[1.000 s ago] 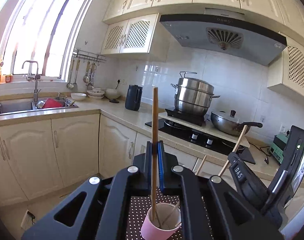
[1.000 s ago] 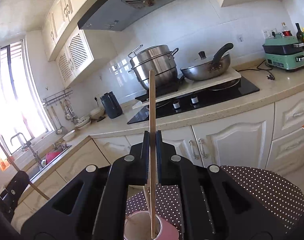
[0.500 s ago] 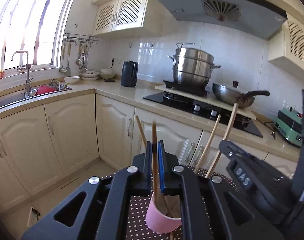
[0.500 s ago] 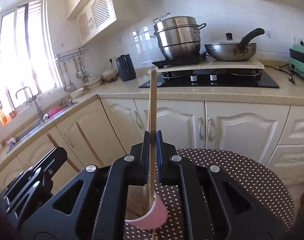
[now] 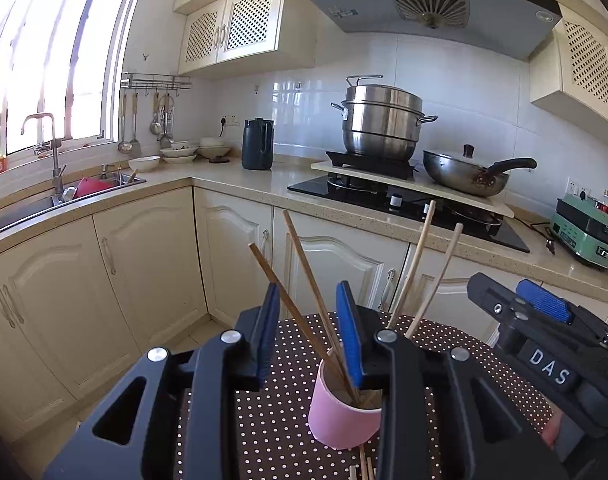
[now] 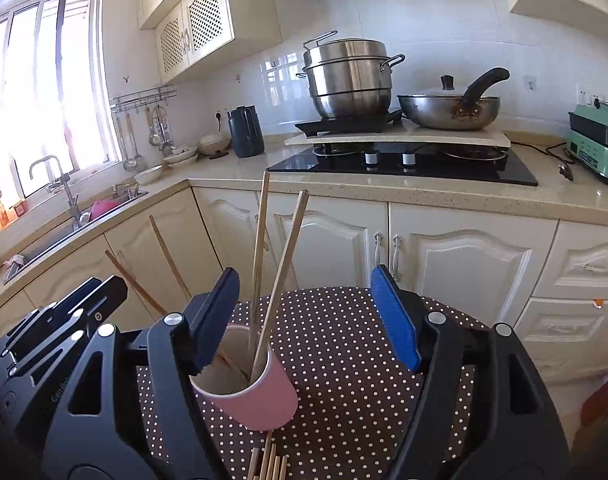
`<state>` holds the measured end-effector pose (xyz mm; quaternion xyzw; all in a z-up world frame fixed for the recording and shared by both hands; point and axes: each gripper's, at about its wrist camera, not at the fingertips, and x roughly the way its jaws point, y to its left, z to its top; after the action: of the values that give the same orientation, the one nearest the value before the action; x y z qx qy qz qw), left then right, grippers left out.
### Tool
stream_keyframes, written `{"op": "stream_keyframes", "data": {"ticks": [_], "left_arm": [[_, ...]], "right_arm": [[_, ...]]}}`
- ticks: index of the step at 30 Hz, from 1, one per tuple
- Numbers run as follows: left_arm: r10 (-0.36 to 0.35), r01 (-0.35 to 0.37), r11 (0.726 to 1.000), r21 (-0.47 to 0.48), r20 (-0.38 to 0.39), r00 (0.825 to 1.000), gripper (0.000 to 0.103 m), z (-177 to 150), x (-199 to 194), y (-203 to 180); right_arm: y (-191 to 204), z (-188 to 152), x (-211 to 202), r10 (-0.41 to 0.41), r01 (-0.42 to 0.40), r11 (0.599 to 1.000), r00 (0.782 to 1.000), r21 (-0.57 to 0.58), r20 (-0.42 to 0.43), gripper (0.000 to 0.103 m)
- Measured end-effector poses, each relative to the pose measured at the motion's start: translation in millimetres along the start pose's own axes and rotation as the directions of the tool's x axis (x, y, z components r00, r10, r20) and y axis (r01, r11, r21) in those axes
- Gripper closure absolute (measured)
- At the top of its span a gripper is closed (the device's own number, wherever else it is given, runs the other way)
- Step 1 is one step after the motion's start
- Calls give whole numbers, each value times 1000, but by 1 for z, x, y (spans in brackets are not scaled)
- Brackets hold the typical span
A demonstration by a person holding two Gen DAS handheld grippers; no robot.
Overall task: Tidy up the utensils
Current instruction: 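Open both tools to release the chopsticks into the pink cup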
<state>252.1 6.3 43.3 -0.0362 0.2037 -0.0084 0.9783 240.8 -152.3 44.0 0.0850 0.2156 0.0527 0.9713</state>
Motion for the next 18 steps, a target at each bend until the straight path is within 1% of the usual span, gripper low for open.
{"op": "stream_keyframes", "data": {"ticks": [3,9,16,18], "left_arm": [[-6,6,1000,4,9,1000,68,-4,-11,1],[-20,20,1000,18,10,1000,63,-16,-28,-1],[-43,44,999,22,-37,998,62,-39,-47,-2],[-51,52,999,17,-50,997,61,-48,-52,-2]], "right_arm": [[-2,-5,-8,8,-8,1000,1000,3,-7,35],[-4,-19,-28,23,-23,1000,1000,1,-19,31],[-6,-46,-53,59,-59,998,997,10,-58,27],[-5,-54,-59,82,-81,997,994,15,-66,26]]}}
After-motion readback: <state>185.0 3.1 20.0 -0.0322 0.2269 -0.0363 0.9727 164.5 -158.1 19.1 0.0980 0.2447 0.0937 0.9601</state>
